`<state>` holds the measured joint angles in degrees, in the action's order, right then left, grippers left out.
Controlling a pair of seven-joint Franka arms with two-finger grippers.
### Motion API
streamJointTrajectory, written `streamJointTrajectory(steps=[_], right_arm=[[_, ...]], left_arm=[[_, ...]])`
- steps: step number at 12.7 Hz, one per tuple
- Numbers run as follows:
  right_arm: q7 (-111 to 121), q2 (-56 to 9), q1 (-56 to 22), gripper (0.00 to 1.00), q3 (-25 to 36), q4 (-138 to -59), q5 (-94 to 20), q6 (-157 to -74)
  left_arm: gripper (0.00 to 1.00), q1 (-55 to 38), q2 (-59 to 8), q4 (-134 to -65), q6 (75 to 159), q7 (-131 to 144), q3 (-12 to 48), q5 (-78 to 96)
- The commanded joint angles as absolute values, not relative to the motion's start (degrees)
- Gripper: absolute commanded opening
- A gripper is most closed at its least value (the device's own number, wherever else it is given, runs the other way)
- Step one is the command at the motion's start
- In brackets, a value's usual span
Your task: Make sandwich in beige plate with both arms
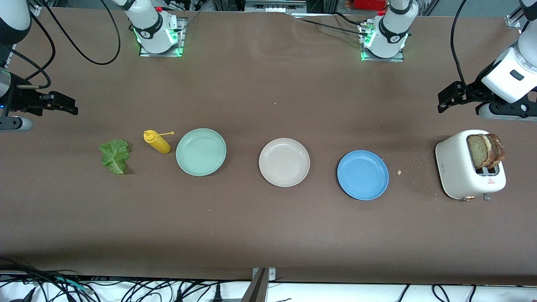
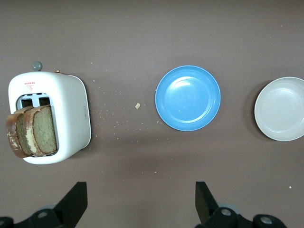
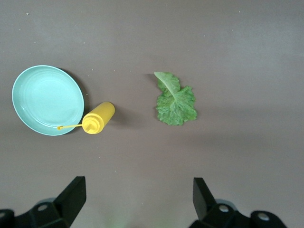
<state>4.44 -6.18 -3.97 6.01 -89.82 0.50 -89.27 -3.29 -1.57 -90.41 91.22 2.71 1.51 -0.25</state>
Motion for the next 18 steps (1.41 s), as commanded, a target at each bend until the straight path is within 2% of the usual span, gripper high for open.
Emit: streamJointTrajectory(steps=[1,18], right_arm=[[4.0,-5.6,-3.4,1.00,5.9,-90.5,-0.4,-89.8],[4.1,-6.7,-3.2,1.00,5.9,-90.4,-1.8,-89.7]], left_arm=[[1.00,-3.2,-1.1,-90.3,90.5,1.8,1.7,-1.5],[1.00,-3.2,-1.1,-90.3,90.5,1.9,1.7,-1.5]])
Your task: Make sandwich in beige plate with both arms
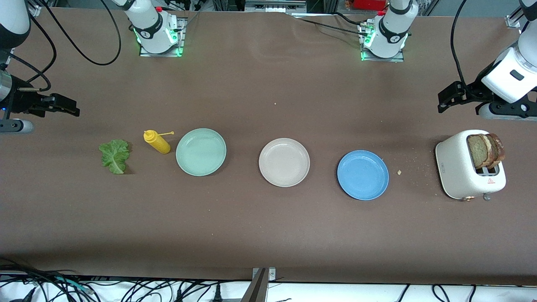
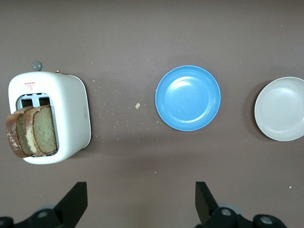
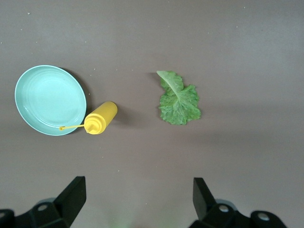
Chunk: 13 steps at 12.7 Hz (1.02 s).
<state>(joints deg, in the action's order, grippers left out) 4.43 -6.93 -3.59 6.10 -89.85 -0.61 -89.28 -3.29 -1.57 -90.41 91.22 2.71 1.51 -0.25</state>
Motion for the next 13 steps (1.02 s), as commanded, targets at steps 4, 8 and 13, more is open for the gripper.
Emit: streamJointTrajectory(steps=[4,8,13], right_arm=[[4.6,-7.1,-3.2,1.00,5.9,-90.4,-1.8,-89.7],[4.0,-7.4,-3.1,1.00,5.9,-89.7,-1.7,-89.7],[4.5,-9.1,-3.0,1.00,6.0,-87.4,-1.7,-89.2]], left_arm=[[1.00,-3.2,-1.1,-90.4,90.4,1.8,1.7,-1.5],[1.00,-3.2,-1.1,-90.3,90.3,1.8,1.7,-1.5],[1.00,-3.2,-1.1,-90.4,90.3,1.8,1.6,-1.3]])
